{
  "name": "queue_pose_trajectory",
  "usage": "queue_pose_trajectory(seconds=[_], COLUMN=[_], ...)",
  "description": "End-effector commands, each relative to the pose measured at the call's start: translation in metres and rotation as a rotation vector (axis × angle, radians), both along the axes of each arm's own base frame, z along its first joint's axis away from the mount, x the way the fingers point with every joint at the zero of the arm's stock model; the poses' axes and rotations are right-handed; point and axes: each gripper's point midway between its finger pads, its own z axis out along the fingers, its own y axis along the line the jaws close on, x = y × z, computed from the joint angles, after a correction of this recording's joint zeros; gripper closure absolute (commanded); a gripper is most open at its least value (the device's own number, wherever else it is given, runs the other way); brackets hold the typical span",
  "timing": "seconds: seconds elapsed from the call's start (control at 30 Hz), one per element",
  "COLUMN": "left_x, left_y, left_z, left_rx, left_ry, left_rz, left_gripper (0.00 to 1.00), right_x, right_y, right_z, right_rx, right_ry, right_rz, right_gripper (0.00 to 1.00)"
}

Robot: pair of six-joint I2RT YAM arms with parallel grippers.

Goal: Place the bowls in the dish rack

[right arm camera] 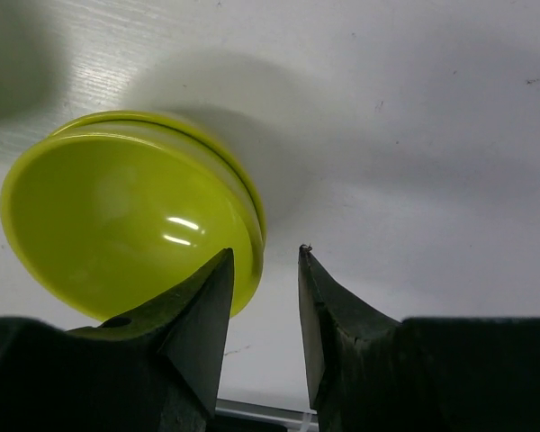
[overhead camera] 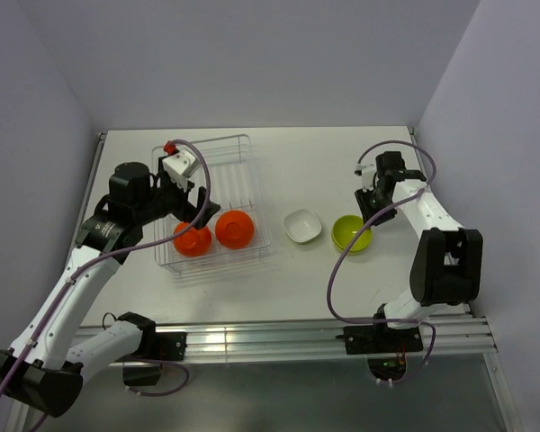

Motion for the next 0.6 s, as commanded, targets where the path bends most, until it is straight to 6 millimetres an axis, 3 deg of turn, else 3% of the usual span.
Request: queue_pose_trajectory(seconds=[0.0, 0.2, 0.57], left_x=[0.001, -0.001, -0.001], left_y=[0.001, -0.001, -0.003], left_z=[0.01, 0.004, 0.004], left_rx=[-0.02, -0.027, -0.045], left_ry=[-0.039, -0.009, 0.004], left_rz=[0.006, -0.004, -0.001], left_gripper=[0.0, 0.01, 0.01], right_x=[0.006, 0.002, 0.004], right_y=[-0.004, -0.004, 0.007], right_z=[-0.008, -0.016, -0.009], right_rx=[-0.018, -0.016, 0.041], right_ry=[-0.009, 0.011, 0.014], right_rz=[0.004, 0.011, 0.035], right_gripper=[0.59, 0.63, 0.98])
